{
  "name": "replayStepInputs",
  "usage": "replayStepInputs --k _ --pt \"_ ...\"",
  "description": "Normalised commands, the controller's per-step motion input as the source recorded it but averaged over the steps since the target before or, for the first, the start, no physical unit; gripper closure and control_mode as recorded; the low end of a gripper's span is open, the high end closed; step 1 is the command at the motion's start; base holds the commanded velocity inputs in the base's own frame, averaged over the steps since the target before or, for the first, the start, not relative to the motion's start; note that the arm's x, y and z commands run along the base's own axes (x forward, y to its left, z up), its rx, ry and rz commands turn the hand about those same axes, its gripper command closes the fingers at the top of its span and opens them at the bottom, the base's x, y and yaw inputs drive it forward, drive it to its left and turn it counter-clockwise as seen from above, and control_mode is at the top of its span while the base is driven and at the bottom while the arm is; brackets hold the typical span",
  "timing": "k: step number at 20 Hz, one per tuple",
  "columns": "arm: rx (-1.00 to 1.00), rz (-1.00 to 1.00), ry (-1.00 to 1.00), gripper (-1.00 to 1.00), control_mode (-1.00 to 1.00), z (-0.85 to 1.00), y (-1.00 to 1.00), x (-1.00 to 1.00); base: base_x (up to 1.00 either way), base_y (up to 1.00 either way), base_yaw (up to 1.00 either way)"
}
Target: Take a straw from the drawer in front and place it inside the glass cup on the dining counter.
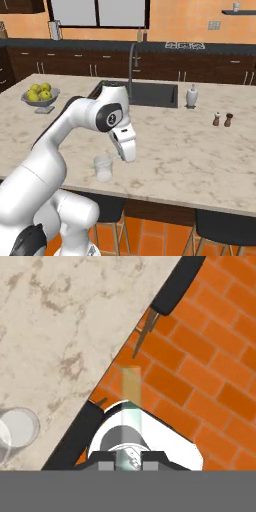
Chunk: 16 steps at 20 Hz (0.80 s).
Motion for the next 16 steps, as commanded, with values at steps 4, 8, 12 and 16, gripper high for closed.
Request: replayStepInputs --k 4,8,12,16 --pt "-0.28 -0.09 -0.26 1.00 -1.00 0.52 0.36 0.03 0.00 0.00 0.00" --pt "-0.56 -0.11 -0.41 1.00 -1.00 0.41 0.48 0.04 0.00 0.00 0.00" --pt "-0.63 -0.10 -0.37 1.00 -1.00 0.10 0.55 0.14 0.00 0.00 0.00" --pt "-0.67 -0.08 -0.28 1.00 -1.00 -0.09 0.58 0.38 0.00 0.00 0.00"
